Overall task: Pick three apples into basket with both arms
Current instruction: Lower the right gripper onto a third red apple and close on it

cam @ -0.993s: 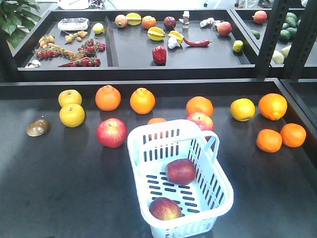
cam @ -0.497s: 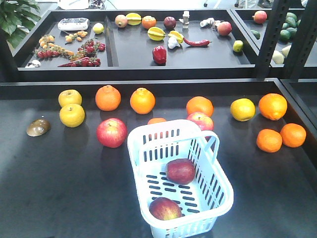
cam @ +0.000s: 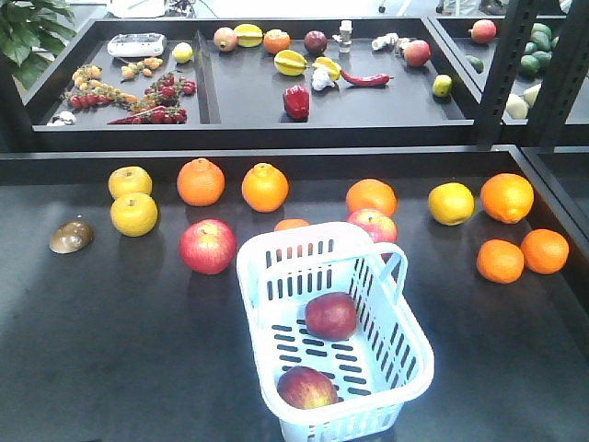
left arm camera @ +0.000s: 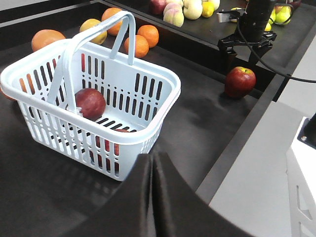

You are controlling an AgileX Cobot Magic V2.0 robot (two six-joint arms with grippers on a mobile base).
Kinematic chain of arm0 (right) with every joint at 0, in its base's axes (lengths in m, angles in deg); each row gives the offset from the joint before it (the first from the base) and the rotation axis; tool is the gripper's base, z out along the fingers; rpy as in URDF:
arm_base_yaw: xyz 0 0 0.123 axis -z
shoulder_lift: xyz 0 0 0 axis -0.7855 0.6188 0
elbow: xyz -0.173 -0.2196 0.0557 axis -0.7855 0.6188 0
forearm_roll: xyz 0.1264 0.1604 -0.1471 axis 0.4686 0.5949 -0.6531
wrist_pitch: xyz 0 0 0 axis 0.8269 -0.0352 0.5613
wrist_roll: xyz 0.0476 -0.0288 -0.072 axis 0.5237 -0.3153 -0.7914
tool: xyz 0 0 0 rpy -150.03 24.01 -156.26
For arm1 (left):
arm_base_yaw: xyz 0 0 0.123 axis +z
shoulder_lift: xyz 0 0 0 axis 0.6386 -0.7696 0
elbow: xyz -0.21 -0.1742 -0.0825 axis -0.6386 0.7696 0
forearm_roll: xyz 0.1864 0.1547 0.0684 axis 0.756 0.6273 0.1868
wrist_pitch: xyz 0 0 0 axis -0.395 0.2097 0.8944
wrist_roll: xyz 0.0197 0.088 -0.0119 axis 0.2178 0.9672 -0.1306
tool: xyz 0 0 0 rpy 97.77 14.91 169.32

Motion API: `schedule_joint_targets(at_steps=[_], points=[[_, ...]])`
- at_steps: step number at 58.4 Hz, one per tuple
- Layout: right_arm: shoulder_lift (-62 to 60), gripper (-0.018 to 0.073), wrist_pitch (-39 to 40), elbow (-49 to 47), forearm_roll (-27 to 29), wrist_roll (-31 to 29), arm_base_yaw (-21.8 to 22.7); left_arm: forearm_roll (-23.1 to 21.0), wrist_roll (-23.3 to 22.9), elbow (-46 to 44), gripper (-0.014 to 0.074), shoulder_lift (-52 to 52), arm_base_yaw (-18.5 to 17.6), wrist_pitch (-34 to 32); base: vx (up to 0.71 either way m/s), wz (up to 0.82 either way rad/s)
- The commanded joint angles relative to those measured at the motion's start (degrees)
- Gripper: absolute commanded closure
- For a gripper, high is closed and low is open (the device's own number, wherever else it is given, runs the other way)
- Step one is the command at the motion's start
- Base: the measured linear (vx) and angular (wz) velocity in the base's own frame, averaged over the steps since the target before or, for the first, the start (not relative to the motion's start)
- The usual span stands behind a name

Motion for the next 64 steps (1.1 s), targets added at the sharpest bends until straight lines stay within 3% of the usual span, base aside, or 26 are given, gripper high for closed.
schedule_joint_targets(at_steps=[1, 64], points=[[-1.95, -0.0089, 0.40, -1.35, -0.92, 0.05, 0.35, -1.64, -0.18, -1.37, 0.0602, -0.57, 0.05, -3.32, 0.00, 0.00], [5.63, -0.0030, 0.37, -1.35, -1.31, -0.79, 0.35, -1.64, -0.19, -1.37, 0.0602, -0.57, 0.05, -3.21, 0.00, 0.00]])
